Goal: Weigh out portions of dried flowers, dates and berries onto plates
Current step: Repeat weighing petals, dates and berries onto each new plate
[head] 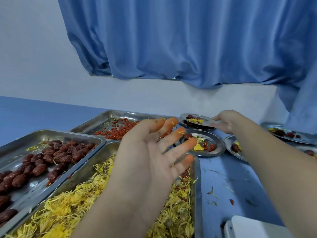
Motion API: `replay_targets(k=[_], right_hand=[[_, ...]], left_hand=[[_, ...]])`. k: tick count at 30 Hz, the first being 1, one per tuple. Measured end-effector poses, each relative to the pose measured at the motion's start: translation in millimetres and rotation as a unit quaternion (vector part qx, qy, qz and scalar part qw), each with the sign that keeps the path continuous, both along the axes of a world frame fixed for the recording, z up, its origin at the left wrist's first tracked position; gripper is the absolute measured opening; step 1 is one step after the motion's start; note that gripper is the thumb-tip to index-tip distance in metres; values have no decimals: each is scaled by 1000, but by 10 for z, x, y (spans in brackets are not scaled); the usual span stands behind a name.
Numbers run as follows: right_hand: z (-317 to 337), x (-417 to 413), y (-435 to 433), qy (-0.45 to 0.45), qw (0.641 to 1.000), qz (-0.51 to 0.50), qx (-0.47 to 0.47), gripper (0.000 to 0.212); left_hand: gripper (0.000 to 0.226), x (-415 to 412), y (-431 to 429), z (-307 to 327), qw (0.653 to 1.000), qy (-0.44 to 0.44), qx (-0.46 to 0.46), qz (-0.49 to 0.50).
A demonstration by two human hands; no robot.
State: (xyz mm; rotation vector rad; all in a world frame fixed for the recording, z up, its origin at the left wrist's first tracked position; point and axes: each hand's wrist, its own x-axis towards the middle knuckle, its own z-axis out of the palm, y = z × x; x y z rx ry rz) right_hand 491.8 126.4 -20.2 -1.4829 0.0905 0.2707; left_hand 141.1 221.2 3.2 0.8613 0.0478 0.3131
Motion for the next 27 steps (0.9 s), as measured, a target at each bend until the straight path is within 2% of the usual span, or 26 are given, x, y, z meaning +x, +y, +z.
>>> replay_targets(k=[1, 2, 5, 10, 14, 17, 19, 21, 22, 23, 25, 27], right_hand=[[70, -81, -61, 26, 999, 11, 16, 29], [130, -174, -133, 52, 997, 48, 36, 19], [301, -613, -373, 41, 991, 85, 95, 7], [480, -1543, -722, -3, 978, 169, 119, 20], [519, -2263, -1163, -35, 973, 177, 146, 35], [486, -2756, -1579, -53, 967, 175, 175, 24], [414, -3026, -1876, -90, 974, 129, 166, 17], [307, -3238, -2174, -174, 979, 67, 87, 14], [231, -3330, -2334, -236, 971, 27, 5, 15], [147, -3407, -2497, -302, 948, -17, -98, 18], [-17, -3507, -2782, -398, 868, -81, -284, 20], [-184, -3566, -2995, -431, 811, -96, -384, 20]], left_hand=[[53, -26, 5, 13, 1000, -13, 1, -18], [49, -36, 2, 3, 1000, 10, 8, -18], [29, -69, -74, -11, 999, 39, 10, -30], [24, -129, -259, 14, 994, 40, 46, -86], [26, -197, -441, 72, 988, 30, 84, -125], [29, -268, -592, 106, 983, 12, 103, -148], [29, -326, -699, 99, 979, 3, 117, -169], [26, -393, -798, 65, 973, -2, 134, -190], [24, -434, -840, 36, 970, 2, 139, -200], [24, -479, -881, 7, 968, 7, 143, -207], [25, -538, -938, -59, 969, 22, 141, -204], [25, -570, -980, -143, 974, 46, 119, -189]])
